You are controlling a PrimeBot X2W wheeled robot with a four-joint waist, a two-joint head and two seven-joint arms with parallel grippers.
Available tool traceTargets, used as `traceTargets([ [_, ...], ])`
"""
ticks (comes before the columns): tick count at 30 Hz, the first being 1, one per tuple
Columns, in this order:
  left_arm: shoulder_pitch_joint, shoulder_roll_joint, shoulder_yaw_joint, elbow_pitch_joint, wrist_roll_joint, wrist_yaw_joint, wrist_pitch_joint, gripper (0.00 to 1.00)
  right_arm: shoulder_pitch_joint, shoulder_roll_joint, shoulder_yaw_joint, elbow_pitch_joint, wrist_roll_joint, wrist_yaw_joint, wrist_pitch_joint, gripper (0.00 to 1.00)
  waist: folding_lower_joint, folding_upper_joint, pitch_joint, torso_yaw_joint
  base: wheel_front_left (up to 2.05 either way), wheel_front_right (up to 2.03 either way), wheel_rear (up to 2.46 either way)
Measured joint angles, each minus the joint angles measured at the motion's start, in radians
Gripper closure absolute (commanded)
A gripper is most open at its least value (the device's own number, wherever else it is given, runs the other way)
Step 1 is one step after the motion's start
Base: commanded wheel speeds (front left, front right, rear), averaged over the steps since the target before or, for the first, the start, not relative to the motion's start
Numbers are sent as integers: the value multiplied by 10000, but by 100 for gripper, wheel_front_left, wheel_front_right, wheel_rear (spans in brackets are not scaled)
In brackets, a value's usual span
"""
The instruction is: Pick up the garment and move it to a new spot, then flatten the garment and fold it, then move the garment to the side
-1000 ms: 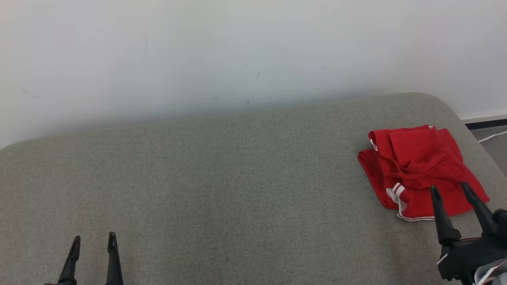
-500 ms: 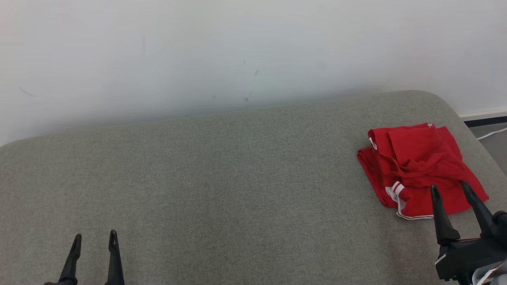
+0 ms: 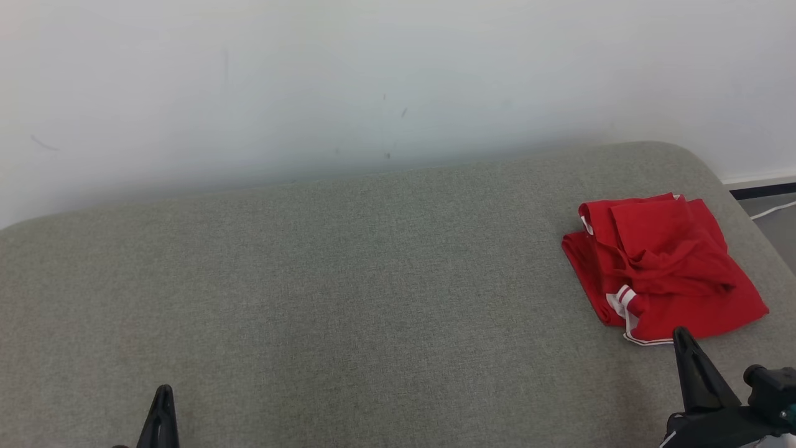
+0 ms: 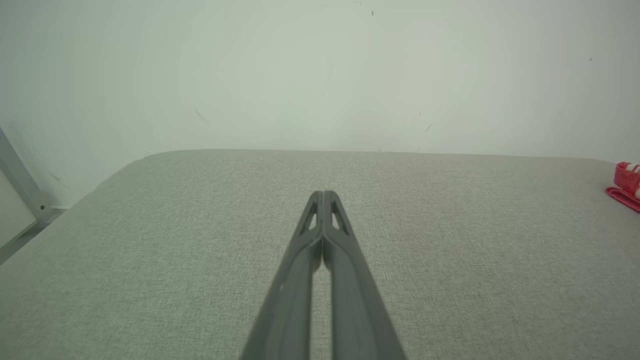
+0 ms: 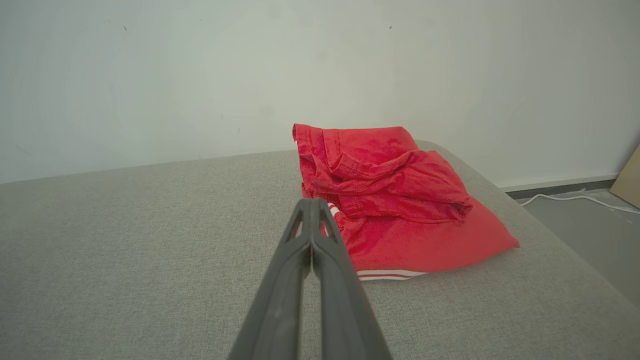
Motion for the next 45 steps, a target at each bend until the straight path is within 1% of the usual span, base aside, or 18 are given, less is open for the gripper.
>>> traceTargets([
  [4,-23,-19,82,61,-251,-92,105,100,-16,61,-180,23,387,86,115,100,0,0,12,33,0,0,0],
  [9,-45,-40,198,226,-941,-236,307,100,-32,253,-366,102,888,201,332,100,1,0,30,99,0,0,0],
  [16,-223,-98,380,336,-2226,-366,621,100,-75,495,-639,182,1638,353,644,100,1,0,51,171,0,0,0],
  [17,-263,-102,410,337,-2437,-435,660,100,-85,531,-686,192,1735,376,698,100,1,0,54,181,0,0,0],
  [24,-286,-194,531,510,-3459,-535,926,100,-238,782,-932,272,2491,546,989,100,1,0,75,254,0,0,0],
  [25,-314,-203,548,533,-3676,-610,978,100,-238,817,-966,278,2585,577,1003,100,1,0,77,264,0,0,0],
  [38,-692,-341,844,702,-5643,-945,1453,100,-437,1287,-1411,483,4000,882,1517,100,1,0,117,397,0,0,0],
  [45,-802,-384,1030,880,-6638,-1062,1716,100,-449,1534,-1647,548,4769,1058,1755,100,1,1,139,466,0,0,0],
])
